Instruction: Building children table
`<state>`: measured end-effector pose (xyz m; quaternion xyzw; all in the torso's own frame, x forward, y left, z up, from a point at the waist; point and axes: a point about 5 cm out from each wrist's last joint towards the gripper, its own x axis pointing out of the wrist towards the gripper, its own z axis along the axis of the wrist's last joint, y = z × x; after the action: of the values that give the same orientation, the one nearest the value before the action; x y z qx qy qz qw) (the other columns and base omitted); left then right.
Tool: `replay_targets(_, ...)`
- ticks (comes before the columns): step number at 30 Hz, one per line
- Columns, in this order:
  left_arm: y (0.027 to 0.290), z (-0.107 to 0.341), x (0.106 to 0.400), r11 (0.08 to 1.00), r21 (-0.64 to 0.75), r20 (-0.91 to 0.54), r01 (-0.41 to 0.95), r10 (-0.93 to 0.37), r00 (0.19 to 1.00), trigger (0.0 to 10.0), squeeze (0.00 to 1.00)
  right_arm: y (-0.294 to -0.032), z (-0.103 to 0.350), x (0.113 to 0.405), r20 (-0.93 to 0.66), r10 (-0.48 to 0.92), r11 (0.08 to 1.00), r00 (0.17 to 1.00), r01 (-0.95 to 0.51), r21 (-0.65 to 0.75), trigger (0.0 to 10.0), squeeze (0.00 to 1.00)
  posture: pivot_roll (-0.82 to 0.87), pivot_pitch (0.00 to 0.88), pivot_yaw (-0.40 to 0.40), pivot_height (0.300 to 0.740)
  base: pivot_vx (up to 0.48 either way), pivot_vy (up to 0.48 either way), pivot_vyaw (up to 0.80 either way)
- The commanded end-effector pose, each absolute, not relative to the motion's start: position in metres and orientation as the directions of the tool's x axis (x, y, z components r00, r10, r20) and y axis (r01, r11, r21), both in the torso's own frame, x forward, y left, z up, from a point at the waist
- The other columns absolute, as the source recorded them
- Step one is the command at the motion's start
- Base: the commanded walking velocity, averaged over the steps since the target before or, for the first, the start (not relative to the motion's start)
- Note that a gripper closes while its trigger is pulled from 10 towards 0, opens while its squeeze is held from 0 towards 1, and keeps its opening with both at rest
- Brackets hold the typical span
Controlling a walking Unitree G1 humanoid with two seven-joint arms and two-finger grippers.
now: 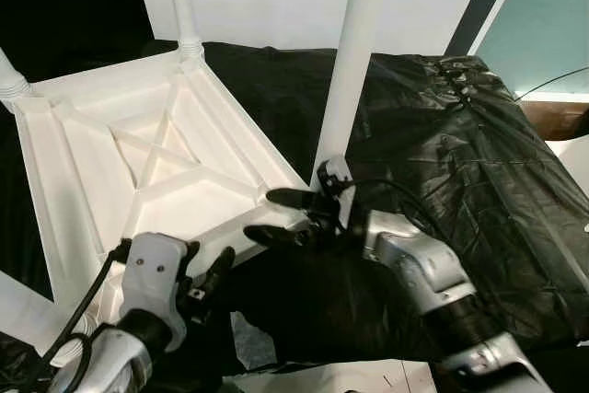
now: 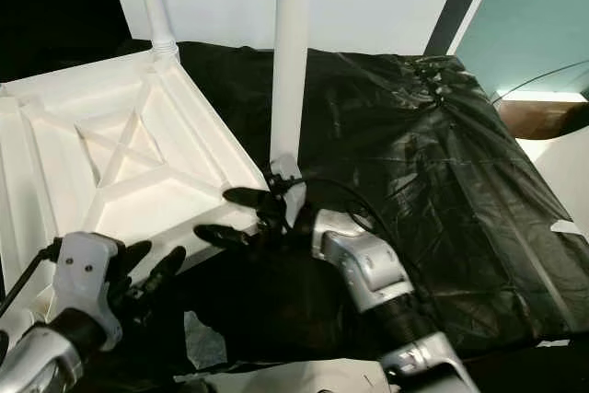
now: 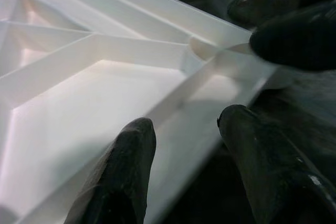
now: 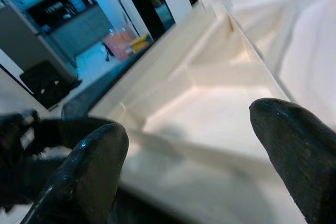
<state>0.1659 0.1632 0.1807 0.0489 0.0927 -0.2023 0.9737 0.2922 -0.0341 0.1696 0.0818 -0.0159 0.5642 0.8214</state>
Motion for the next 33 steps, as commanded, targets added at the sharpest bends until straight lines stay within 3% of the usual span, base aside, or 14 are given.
replay_targets(1, 0.167, 0.178, 0.169, 0.936, 0.069, -0.208, 0.345, -0.325, 0.923, 10.0, 0.0, -0.041, 0.168, 0.3, 0.119, 0.895, 0.419, 0.43, -0.902, 0.106, 10.0, 0.0, 0.27, 0.077, -0.117, 0.74, 0.0, 0.0, 0.0)
replay_targets(6, 0.157, 0.173, 0.178, 0.923, 0.063, -0.221, 0.379, -0.358, 0.907, 10.0, 0.0, -0.06, 0.174, 0.323, 0.173, 0.771, 0.604, 0.613, -0.79, 0.105, 10.0, 0.0, 0.24, 0.069, -0.103, 0.74, 0.0, 0.0, 0.0)
replay_targets(11, 0.15, 0.172, 0.181, 0.915, 0.057, -0.219, 0.399, -0.378, 0.899, 10.0, 0.0, -0.068, 0.173, 0.329, 0.174, 0.74, 0.643, 0.65, -0.759, 0.098, 10.0, 0.0, 0.24, 0.068, -0.1, 0.74, 0.0, 0.0, 0.0)
replay_targets(15, 0.123, 0.165, 0.196, 0.885, 0.044, -0.213, 0.463, -0.445, 0.87, 10.0, 0.0, -0.101, 0.171, 0.347, 0.153, 0.634, 0.759, 0.758, -0.648, 0.067, 10.0, 0.0, 0.22, 0.062, -0.091, 0.74, 0.0, 0.0, 0.0)
replay_targets(20, 0.1, 0.162, 0.216, 0.867, 0.033, -0.187, 0.498, -0.484, 0.855, 10.0, 0.0, -0.13, 0.171, 0.362, 0.138, 0.532, 0.841, 0.835, -0.541, 0.028, 10.0, 0.0, 0.21, 0.053, -0.083, 0.74, 0.0, 0.0, 0.0)
replay_targets(22, 0.1, 0.162, 0.216, 0.867, 0.033, -0.187, 0.498, -0.484, 0.855, 10.0, 0.0, -0.13, 0.171, 0.362, 0.138, 0.532, 0.841, 0.835, -0.541, 0.028, 10.0, 0.0, 0.21, 0.053, -0.083, 0.74, 0.0, 0.0, 0.0)
replay_targets(29, 0.06, 0.167, 0.258, 0.818, 0.076, -0.147, 0.569, -0.556, 0.818, 10.0, 0.0, -0.155, 0.173, 0.378, 0.118, 0.419, 0.907, 0.9, -0.42, -0.019, 10.0, 0.0, 0.2, 0.041, -0.069, 0.74, 0.0, 0.0, 0.0)
replay_targets(33, 0.052, 0.169, 0.259, 0.778, 0.099, -0.148, 0.621, -0.605, 0.782, 10.0, 0.0, -0.154, 0.171, 0.378, 0.111, 0.411, 0.912, 0.905, -0.409, -0.039, 10.0, 0.0, 0.19, 0.04, -0.056, 0.74, 0.0, 0.0, 0.0)
